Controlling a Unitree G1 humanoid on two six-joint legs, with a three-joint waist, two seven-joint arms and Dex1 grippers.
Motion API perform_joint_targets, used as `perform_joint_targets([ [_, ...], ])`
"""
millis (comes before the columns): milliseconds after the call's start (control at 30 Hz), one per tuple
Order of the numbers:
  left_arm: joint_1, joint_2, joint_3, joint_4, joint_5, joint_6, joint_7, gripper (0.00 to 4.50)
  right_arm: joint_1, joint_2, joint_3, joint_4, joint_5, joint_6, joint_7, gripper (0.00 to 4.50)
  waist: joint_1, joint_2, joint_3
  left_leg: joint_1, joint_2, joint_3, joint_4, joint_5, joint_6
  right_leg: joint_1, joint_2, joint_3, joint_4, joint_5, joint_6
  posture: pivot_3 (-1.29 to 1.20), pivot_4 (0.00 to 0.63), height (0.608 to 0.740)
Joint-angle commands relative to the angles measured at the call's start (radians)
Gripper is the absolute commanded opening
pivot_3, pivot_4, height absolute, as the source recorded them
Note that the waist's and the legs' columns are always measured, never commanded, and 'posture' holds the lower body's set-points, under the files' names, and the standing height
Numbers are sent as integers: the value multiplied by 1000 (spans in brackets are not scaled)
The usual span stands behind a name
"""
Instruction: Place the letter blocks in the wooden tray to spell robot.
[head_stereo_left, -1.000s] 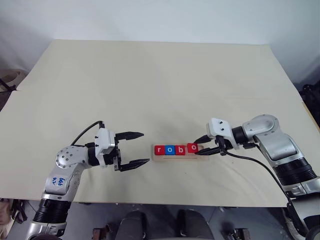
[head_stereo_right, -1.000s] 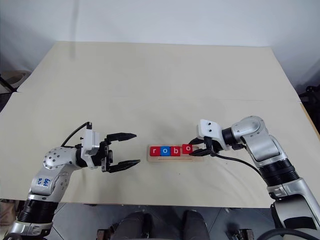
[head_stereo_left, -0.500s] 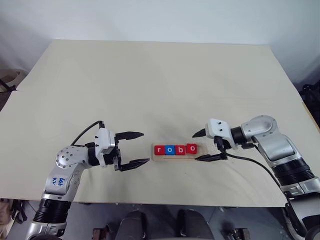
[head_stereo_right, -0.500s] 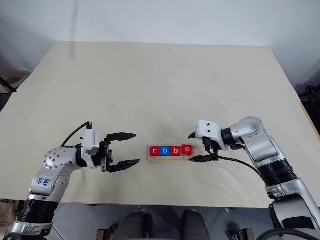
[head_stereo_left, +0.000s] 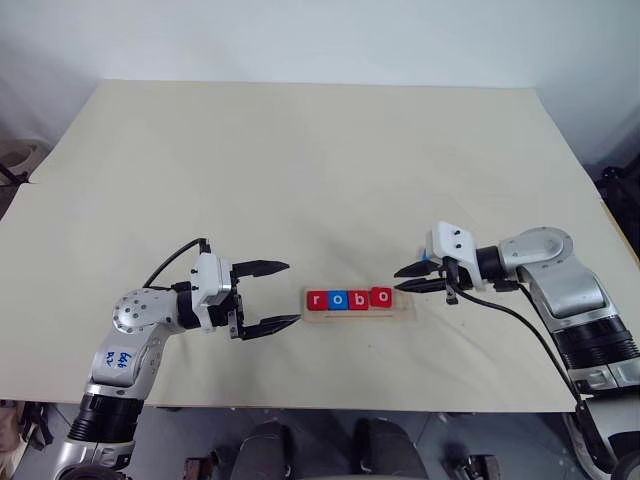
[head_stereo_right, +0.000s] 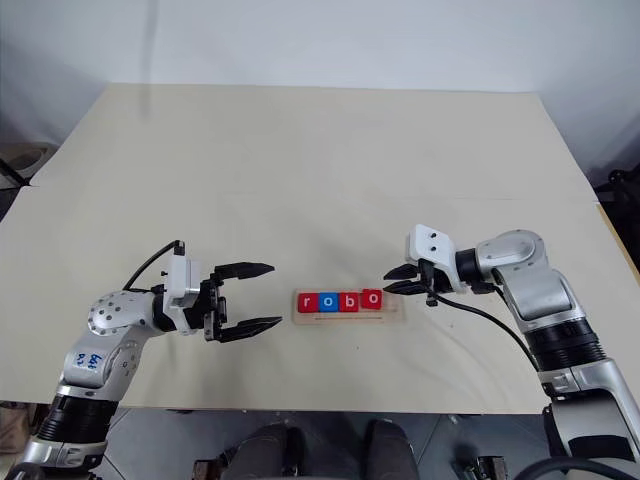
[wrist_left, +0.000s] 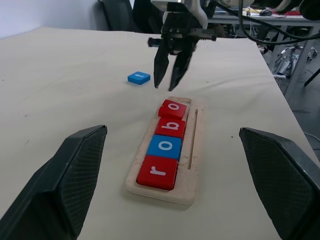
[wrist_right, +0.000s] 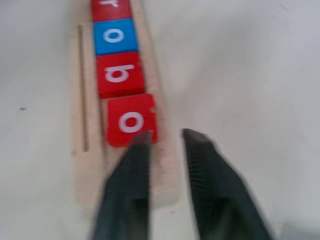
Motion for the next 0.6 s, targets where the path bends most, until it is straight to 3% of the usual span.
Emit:
perform_joint_targets([
  [33, -9, 0, 4, -9, 0, -15, -4, 4500, -7, 13, 19, 9, -26, -41, -10, 20, 0, 0, 0, 0, 0, 0, 0, 0, 0, 0, 0, 0, 0, 0, 0, 0, 150, 740],
  [600, -3, -1, 5, -16, -2, -14, 1, 4500, 22, 28, 29, -75, -9, 0, 7, 20, 1, 0, 0, 0, 0, 1, 0, 0, 0, 0, 0, 0, 0, 0, 0, 0, 150, 740],
])
